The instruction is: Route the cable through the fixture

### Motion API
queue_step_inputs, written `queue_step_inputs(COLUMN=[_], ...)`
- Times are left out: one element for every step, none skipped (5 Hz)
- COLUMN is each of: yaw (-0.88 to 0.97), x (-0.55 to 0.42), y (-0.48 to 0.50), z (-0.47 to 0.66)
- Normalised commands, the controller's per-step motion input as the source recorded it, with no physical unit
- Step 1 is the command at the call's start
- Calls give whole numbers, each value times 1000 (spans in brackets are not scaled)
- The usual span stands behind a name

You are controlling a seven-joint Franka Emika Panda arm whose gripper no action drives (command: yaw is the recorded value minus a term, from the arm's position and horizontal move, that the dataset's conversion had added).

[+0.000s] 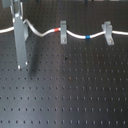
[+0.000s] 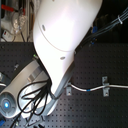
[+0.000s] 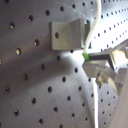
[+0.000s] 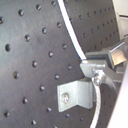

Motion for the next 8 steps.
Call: queue_step_inputs(yaw=[251,388,434,446,346,306,351,183], x=[-13,4,137,178,264,26,-54,13], y=[18,2,219,219,232,179,180,103], z=[118,103,28,-4,-4,-40,0,55])
